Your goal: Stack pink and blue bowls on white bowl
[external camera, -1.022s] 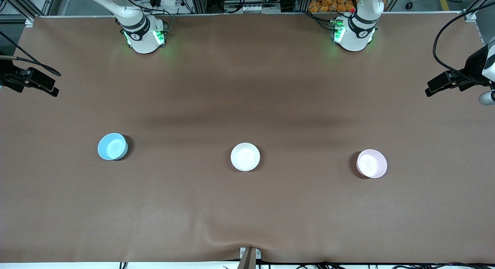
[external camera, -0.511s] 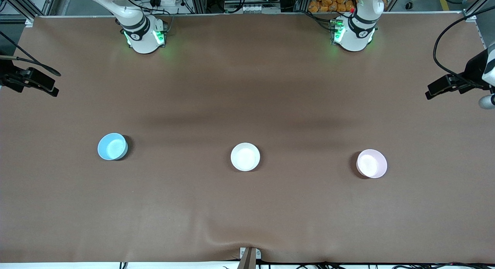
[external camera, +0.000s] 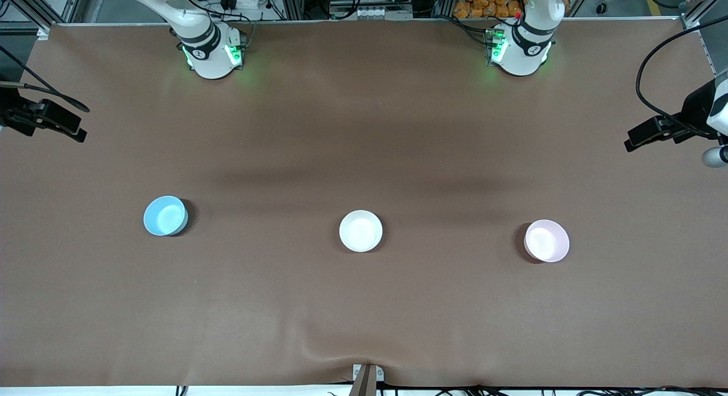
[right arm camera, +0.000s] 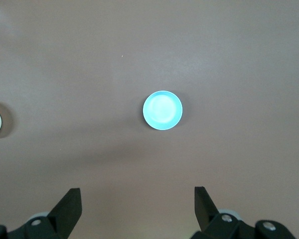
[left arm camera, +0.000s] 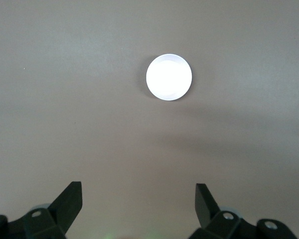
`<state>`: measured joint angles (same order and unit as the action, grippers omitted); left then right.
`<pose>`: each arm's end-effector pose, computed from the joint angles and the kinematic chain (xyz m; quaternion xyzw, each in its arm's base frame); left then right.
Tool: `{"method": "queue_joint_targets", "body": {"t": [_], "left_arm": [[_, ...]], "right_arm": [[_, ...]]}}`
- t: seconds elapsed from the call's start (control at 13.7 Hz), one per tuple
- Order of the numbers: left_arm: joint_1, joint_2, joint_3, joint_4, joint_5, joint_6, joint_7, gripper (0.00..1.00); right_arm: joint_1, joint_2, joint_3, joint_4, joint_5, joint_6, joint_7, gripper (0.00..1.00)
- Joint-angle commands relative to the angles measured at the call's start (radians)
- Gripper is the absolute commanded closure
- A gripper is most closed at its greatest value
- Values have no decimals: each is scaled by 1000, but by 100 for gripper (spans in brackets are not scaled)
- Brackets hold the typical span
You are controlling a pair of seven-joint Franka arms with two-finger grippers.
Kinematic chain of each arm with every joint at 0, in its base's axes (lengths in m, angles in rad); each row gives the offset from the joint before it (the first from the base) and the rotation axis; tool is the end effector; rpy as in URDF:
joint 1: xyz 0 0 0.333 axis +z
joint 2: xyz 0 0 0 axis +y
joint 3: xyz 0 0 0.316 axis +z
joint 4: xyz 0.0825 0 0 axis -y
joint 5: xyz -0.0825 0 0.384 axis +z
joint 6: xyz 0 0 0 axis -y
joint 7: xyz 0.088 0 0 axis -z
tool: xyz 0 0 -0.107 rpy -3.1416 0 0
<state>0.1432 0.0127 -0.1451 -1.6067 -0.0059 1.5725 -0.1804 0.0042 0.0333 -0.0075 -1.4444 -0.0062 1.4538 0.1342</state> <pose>0.5569 -0.0012 0.6007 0.9957 0.0892 -0.0236 0.0017 0.5531 -0.0025 0.6548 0.9975 -0.0690 -0.0117 0.0040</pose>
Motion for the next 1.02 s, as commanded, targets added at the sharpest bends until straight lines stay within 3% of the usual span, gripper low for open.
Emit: {"method": "queue_joint_targets", "body": {"t": [0.0, 0.66, 0.95], "left_arm": [[6, 1, -7, 22, 21, 1, 38, 0], [7, 3, -7, 51, 20, -6, 64, 0], [9, 154, -5, 53, 17, 46, 74, 0]], "right_arm": [[-9, 8, 1, 19, 12, -9, -5, 0], [-3, 8, 1, 19, 12, -13, -4, 0], [-4, 8, 1, 19, 14, -15, -4, 0]]}}
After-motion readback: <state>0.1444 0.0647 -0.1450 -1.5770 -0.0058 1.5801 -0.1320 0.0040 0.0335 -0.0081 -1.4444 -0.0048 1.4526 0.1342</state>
